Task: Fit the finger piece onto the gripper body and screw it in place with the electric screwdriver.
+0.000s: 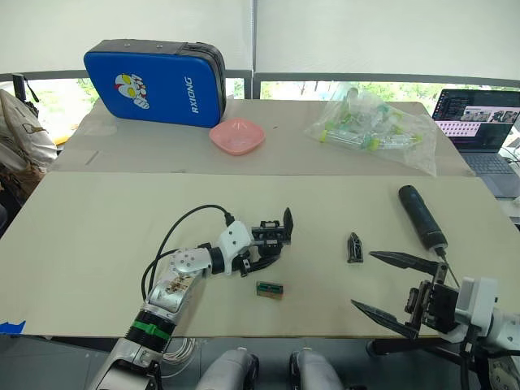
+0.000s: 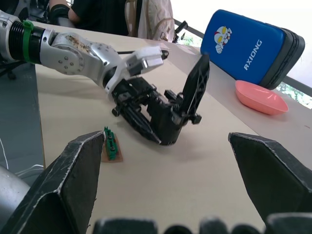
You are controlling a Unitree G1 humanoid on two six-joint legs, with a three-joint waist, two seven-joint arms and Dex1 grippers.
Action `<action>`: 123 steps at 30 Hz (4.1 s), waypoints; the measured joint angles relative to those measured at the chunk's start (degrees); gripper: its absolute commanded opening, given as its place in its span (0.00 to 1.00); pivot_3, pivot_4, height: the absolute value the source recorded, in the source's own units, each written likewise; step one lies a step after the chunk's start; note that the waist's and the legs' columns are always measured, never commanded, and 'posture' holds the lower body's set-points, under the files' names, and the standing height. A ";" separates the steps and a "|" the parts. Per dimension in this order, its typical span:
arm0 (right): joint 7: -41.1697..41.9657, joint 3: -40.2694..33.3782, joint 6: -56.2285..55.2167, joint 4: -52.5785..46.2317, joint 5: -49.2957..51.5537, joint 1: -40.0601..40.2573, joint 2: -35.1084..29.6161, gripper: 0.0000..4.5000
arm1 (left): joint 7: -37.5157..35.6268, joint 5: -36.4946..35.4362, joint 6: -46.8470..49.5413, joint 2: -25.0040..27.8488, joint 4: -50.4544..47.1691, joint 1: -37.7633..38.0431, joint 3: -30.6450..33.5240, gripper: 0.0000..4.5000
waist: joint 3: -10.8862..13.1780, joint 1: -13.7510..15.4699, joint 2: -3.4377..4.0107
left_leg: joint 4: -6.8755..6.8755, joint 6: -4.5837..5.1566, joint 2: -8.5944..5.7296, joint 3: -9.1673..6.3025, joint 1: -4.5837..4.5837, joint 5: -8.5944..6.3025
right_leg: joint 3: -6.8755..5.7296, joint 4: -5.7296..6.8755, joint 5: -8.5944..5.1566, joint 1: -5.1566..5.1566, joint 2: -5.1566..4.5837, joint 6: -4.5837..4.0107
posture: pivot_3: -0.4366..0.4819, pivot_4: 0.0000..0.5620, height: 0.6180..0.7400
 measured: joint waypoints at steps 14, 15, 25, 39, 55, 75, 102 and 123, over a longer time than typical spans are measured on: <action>-2.27 -0.18 -0.25 -0.82 -0.67 -1.58 -0.66 1.00 | -0.72 1.68 -4.51 -0.78 4.52 -0.59 -0.08 0.53 | -0.12 0.03 0.23 | 0.01 0.00 0.00 0.01 0.17 0.00 | 0.00 0.01 0.00 0.15 -0.02 0.01 | 0.48 0.27 1.00; -2.28 -0.18 -0.25 -0.82 -0.67 -1.83 -0.70 1.00 | -0.79 1.69 -4.54 -0.72 4.63 -0.59 0.01 0.64 | -0.14 0.01 0.27 | 0.01 0.00 0.00 0.00 0.18 0.00 | 0.01 0.02 0.00 0.15 -0.02 0.01 | 0.48 0.27 1.00; -2.06 -0.20 -0.25 -0.81 -0.65 -1.91 -1.12 1.00 | -8.38 -2.61 -5.50 5.50 5.91 0.22 3.61 0.99 | -0.20 -0.15 0.38 | 0.01 -0.04 0.04 0.00 0.19 0.03 | 0.01 0.09 0.01 0.10 0.02 -0.02 | 0.48 0.27 1.00; -2.25 -0.26 -0.16 -1.11 -0.63 -1.18 -1.85 1.00 | -28.04 -4.34 -10.52 5.56 27.45 -15.24 3.93 0.99 | -0.19 0.58 0.36 | 0.03 0.00 -0.03 0.00 0.08 0.01 | -0.07 -0.04 0.05 0.09 -0.04 0.00 | 0.48 0.27 1.00; -2.62 -2.00 0.52 -2.01 -0.58 1.51 -2.24 1.00 | -36.62 0.99 -22.74 -3.08 50.40 -27.33 3.32 0.99 | -0.18 -0.02 0.32 | 0.08 0.17 -0.03 0.00 -0.08 -0.09 | -0.08 -0.12 0.05 0.03 -0.05 0.02 | 0.48 0.27 1.00; -2.31 -1.81 -0.27 -1.69 -1.01 1.79 -1.55 1.00 | -31.91 0.86 -24.02 -2.61 44.68 -22.13 7.09 0.52 | -0.17 -0.54 0.32 | 0.09 0.16 0.00 0.01 -0.08 -0.08 | -0.05 -0.01 0.05 0.04 -0.02 0.01 | 0.48 0.27 1.00; -0.04 0.11 -1.23 0.49 -1.87 -0.07 -0.53 1.00 | 11.43 4.03 14.30 -5.88 -11.24 6.58 2.40 0.52 | -0.18 0.43 0.34 | 0.09 -0.01 0.01 0.01 0.11 0.01 | -0.06 0.00 0.07 0.12 -0.03 0.01 | 0.48 0.27 1.00; -0.59 0.30 -1.31 0.49 -1.88 1.69 0.20 1.00 | -9.51 -3.16 7.84 8.33 1.04 -1.44 4.97 0.98 | -0.22 0.20 0.43 | 0.09 -0.03 0.01 0.01 0.15 0.03 | -0.08 0.08 0.07 0.09 -0.02 -0.02 | 0.48 0.27 1.00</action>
